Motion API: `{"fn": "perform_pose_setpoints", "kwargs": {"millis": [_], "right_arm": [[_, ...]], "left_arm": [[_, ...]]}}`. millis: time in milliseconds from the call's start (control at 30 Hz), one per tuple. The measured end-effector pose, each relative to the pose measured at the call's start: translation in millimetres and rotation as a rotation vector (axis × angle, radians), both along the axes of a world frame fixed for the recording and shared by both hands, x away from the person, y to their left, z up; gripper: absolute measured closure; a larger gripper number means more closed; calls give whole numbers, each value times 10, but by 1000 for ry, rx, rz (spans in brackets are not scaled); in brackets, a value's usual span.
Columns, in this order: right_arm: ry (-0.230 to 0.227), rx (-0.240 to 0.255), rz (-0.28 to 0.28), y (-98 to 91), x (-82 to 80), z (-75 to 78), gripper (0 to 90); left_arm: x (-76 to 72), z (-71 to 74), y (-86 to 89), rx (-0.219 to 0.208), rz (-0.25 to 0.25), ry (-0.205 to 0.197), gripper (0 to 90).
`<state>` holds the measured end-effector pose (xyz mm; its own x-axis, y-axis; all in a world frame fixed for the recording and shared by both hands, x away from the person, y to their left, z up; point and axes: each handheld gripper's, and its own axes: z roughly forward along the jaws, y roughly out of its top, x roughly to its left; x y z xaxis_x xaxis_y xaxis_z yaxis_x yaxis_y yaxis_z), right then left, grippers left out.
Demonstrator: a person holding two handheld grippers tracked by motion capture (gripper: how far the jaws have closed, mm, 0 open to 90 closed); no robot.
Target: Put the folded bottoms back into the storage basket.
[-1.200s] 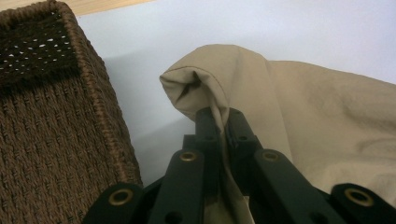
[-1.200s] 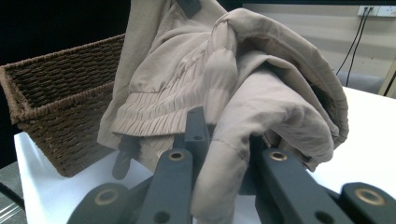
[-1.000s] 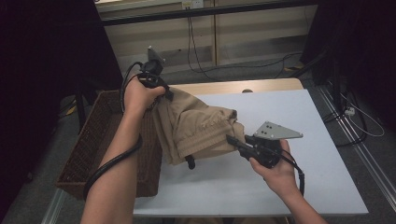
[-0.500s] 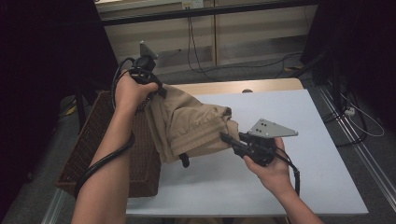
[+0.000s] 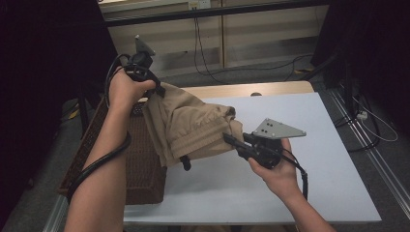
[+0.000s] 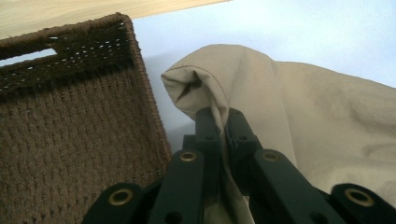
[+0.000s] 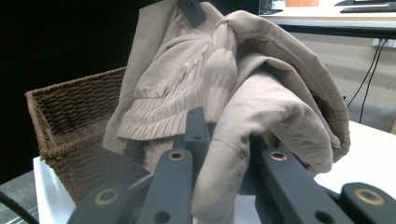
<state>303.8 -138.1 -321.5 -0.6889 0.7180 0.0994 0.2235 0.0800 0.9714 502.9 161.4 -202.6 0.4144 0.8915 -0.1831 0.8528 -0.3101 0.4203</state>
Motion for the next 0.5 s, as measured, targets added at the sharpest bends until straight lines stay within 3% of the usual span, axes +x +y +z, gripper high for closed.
{"fn": "perform_pose_setpoints", "kwargs": {"millis": [500], "right_arm": [[-16, 7, 18, 89, 17, 72, 803]], "left_arm": [[-19, 114, 140, 3, 19, 0, 861]]}}
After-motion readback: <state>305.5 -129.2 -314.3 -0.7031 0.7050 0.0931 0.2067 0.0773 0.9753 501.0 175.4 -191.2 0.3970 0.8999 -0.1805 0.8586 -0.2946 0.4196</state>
